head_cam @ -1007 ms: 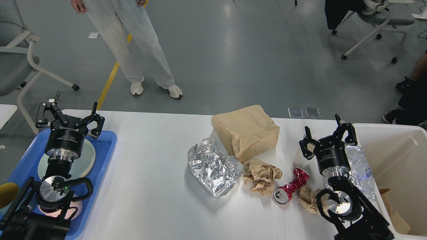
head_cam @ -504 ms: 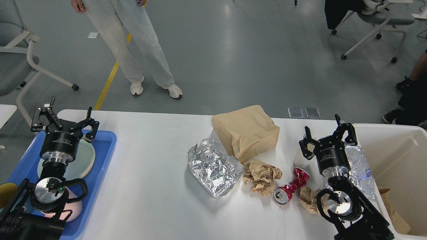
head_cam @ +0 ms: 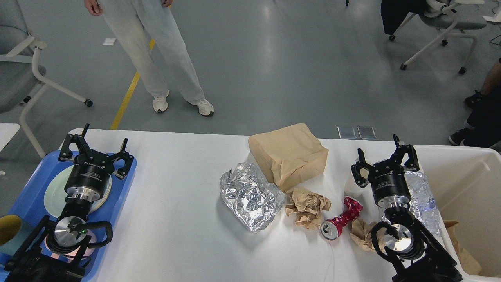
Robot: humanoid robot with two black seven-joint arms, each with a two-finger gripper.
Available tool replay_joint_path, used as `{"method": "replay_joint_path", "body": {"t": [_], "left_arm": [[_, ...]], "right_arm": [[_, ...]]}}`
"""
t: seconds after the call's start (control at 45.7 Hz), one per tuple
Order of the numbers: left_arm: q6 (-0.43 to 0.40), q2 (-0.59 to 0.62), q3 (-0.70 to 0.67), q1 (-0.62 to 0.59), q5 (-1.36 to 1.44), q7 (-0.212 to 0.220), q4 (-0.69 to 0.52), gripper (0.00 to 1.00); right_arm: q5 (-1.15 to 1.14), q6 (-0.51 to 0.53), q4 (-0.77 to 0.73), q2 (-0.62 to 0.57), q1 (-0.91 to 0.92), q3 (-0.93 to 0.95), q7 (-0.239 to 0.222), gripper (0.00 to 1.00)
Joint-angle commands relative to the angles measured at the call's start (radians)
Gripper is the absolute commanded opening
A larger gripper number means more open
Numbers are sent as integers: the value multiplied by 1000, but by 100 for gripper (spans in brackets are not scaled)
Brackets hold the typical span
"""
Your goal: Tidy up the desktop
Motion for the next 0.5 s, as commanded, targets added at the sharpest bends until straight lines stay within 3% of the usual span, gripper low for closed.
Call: {"method": "replay_joint_path", "body": {"t": [0.0,0.263,0.482], "left_arm": [[-10,-4,43,-29,3,-13,34,96],[-12,-12,53,-32,0,-65,43,96],[-29,-14,53,-30,-3,-76,49,96]], "right_arm": [[0,0,0,0,0,0,0,100],[0,0,0,0,0,0,0,100],[0,0,0,0,0,0,0,100]]}}
